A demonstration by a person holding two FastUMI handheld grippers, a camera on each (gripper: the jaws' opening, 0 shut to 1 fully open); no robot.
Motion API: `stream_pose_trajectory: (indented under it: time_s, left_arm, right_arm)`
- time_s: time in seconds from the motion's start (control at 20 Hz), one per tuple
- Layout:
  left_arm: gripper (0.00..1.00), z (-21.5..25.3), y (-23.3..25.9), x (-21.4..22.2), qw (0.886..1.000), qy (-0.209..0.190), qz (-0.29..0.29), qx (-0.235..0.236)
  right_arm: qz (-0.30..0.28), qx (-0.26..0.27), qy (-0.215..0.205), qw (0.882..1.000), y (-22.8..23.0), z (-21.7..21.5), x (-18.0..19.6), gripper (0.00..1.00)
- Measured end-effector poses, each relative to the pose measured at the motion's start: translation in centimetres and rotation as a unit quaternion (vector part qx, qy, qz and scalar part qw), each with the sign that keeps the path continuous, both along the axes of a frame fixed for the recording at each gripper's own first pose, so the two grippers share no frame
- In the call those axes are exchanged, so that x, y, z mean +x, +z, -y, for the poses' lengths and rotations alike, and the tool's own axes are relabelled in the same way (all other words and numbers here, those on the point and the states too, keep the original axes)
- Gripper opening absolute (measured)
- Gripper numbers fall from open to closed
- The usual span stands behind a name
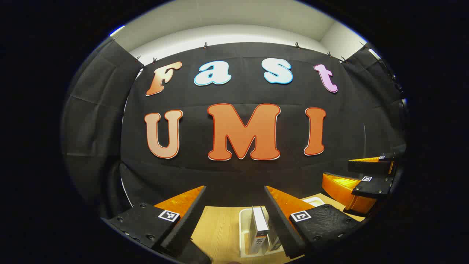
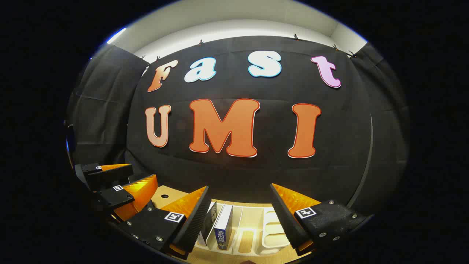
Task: Open the schoolbag, grab two books from the bookshelf and put them into the schoolbag.
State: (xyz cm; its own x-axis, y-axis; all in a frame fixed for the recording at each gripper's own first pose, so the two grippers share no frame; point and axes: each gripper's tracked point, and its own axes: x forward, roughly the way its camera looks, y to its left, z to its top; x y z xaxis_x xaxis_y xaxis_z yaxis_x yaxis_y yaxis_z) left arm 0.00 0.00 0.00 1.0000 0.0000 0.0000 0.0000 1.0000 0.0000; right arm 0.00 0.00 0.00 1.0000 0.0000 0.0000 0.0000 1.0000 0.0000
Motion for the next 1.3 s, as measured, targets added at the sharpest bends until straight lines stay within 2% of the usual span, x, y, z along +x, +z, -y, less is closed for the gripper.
stream_pose_trajectory:
  time_s: [0.45, 0.9, 1.1, 1.3]
  left_arm:
    - [0.94, 0.0, -0.8, -1.5, 1.000, 0.002, -0.013, -0.007]
    - [0.94, 1.0, -0.8, -2.3, 1.000, -0.002, -0.011, 0.006]
    - [0.94, 1.4, -0.5, -2.4, 1.000, -0.005, -0.006, 0.012]
    - [0.94, 1.8, -0.3, -2.3, 1.000, -0.001, -0.002, 0.021]
  right_arm:
    - [-0.016, 0.004, -0.011, 1.000, -1.2, 0.2, -1.2, 0.94]
    - [-0.029, 0.022, -0.036, 0.999, -2.3, 2.2, -2.3, 0.94]
    - [-0.020, 0.036, -0.007, 0.999, -1.7, 1.0, -3.0, 0.94]
    - [-0.011, 0.012, -0.008, 1.000, -1.6, 1.2, -3.2, 0.94]
